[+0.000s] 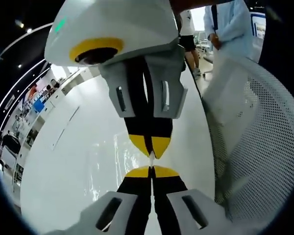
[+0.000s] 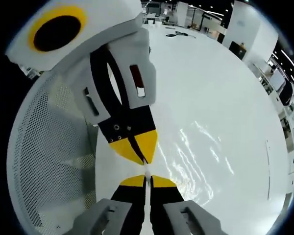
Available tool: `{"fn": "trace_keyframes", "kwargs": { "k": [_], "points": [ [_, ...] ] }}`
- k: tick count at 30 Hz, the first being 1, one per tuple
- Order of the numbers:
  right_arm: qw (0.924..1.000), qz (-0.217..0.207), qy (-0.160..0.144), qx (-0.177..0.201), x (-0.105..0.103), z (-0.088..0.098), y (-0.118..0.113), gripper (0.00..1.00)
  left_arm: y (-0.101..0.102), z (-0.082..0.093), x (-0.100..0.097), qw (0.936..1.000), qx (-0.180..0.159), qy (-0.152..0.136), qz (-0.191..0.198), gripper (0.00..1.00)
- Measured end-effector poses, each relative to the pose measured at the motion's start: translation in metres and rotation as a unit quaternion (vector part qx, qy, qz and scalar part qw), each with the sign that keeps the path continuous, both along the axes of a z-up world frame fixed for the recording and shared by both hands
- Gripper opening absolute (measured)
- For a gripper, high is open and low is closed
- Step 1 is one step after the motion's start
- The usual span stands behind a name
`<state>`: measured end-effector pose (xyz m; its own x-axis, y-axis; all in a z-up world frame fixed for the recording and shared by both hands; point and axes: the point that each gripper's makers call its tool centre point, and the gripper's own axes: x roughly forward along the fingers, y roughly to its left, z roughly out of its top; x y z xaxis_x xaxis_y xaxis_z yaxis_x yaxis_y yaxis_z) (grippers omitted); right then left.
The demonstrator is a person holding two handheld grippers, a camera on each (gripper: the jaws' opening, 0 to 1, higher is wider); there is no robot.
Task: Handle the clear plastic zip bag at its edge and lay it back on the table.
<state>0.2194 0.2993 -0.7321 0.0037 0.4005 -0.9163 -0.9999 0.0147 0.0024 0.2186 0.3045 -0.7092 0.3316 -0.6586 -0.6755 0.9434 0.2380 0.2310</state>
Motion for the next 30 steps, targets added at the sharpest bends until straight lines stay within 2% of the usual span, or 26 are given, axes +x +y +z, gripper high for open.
{"fn": "trace_keyframes", "kwargs": {
  "k": [4, 10, 14, 22, 28, 30],
  "points": [
    [0.9998, -0.006, -0.005, -0.018, 0.005, -0.008, -0.011, 0.00, 0.006, -0.001, 0.001, 0.9999, -0.006, 0.006, 0.009, 0.00],
    [0.9995, -0.018, 0.000, -0.028, 0.005, -0.009, -0.021, 0.00, 0.010, 0.000, 0.001, 0.9999, -0.012, 0.007, 0.008, 0.00],
    [0.9994, -0.022, 0.003, -0.028, 0.003, -0.007, -0.022, 0.00, 0.015, -0.003, 0.004, 0.9995, -0.019, 0.016, 0.020, 0.00],
    [0.9985, -0.044, 0.020, -0.025, -0.004, -0.004, -0.019, 0.00, 0.018, -0.008, 0.004, 0.9993, -0.005, 0.023, 0.028, 0.00],
    [0.9985, -0.038, 0.022, -0.034, -0.010, -0.006, -0.023, 0.00, 0.014, -0.007, 0.003, 0.9998, -0.001, 0.010, 0.018, 0.00],
    [0.9991, -0.025, 0.005, -0.033, -0.007, -0.006, -0.023, 0.00, 0.013, -0.007, 0.004, 0.9998, -0.001, 0.009, 0.018, 0.00]
  ]
}}
